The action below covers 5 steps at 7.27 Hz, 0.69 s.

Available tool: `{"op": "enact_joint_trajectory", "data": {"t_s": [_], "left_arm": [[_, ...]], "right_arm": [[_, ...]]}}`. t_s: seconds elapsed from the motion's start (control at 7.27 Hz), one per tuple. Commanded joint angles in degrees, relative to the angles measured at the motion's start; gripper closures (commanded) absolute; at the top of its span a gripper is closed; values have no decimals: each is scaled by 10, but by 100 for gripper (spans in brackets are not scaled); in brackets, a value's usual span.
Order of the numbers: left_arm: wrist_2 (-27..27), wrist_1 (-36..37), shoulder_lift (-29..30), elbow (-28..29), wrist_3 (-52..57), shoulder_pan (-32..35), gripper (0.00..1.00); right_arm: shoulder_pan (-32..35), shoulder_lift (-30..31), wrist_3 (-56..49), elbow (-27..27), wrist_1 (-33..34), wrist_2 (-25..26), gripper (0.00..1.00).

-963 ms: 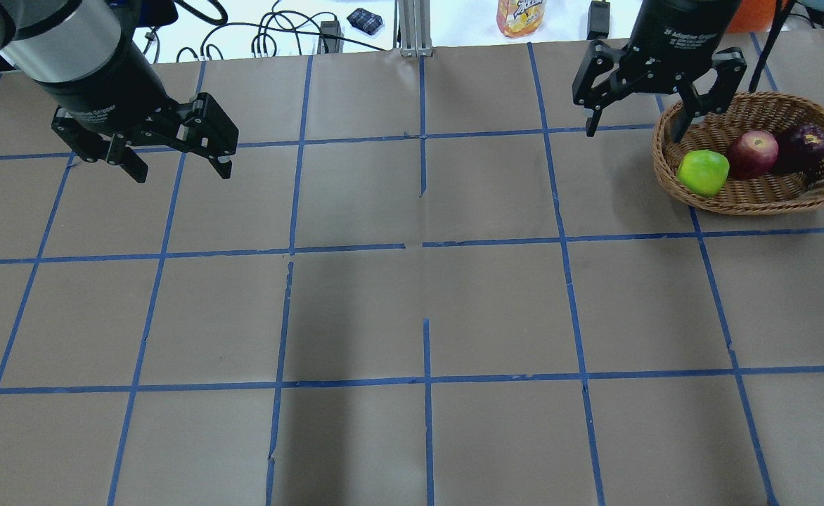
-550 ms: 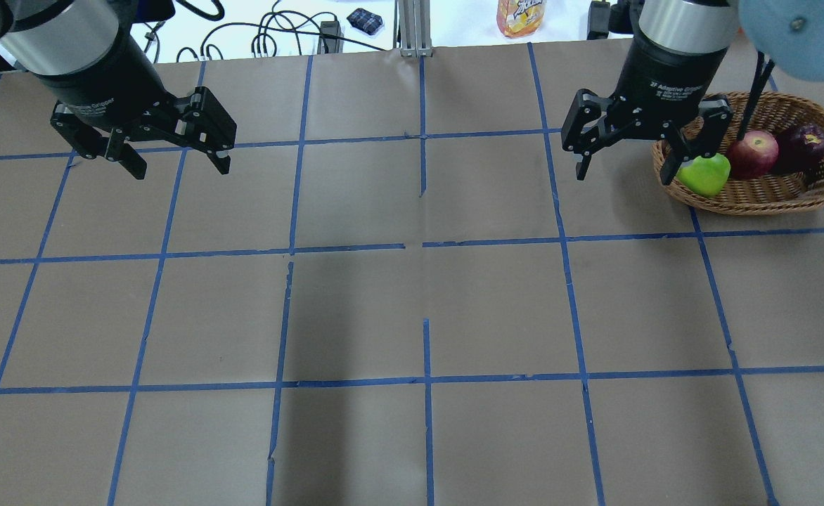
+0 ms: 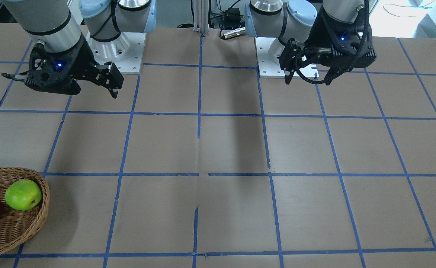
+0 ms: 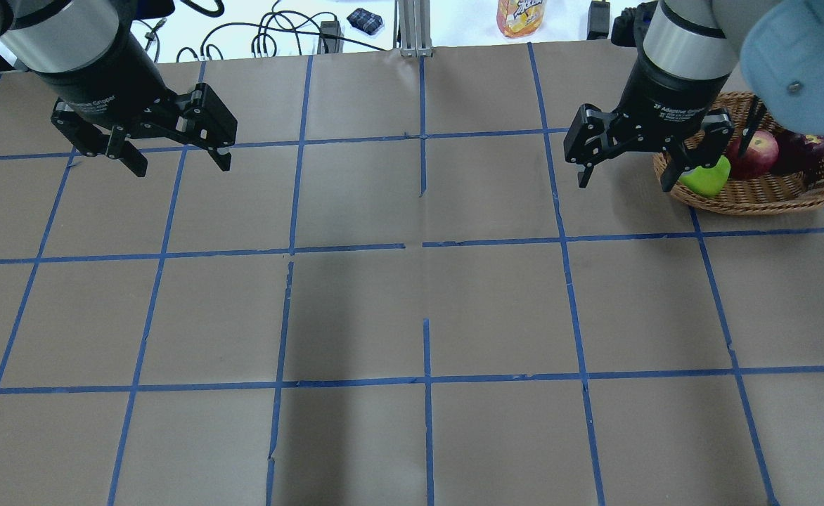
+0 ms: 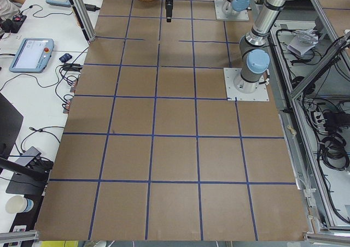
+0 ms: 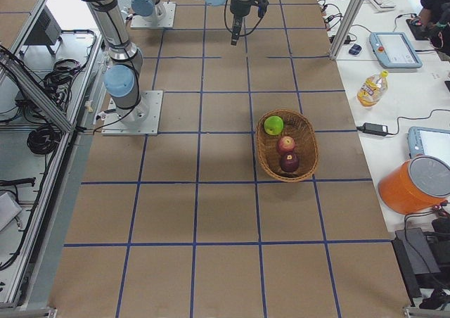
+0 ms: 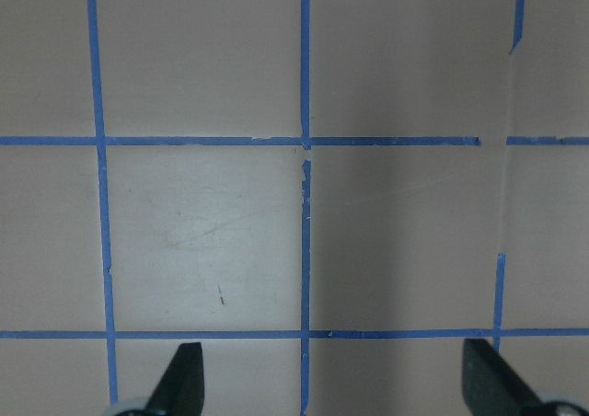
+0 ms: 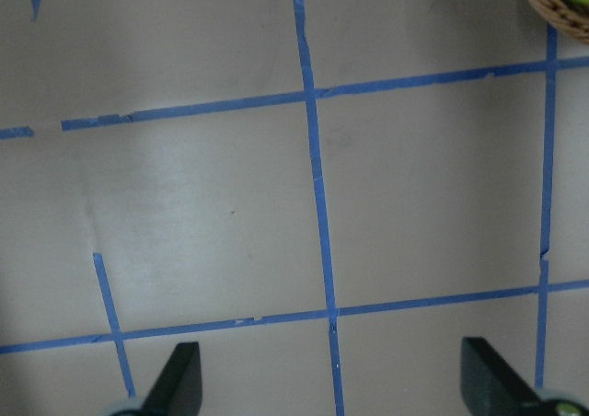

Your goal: Put all apples into basket

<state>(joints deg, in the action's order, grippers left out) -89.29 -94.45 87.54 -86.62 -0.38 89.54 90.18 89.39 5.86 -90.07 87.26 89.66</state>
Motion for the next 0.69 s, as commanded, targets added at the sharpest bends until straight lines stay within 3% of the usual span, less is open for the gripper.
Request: {"op": "enact_joint_trajectory", "data": {"t_s": [0.0,0.55], "left_arm": [[0,1,3,3,0,-1,0],[8,1,4,2,-12,-7,0]], "right_arm": [[-3,7,-8,2,21,6,0],[1,11,-4,3,19,-4,0]]}}
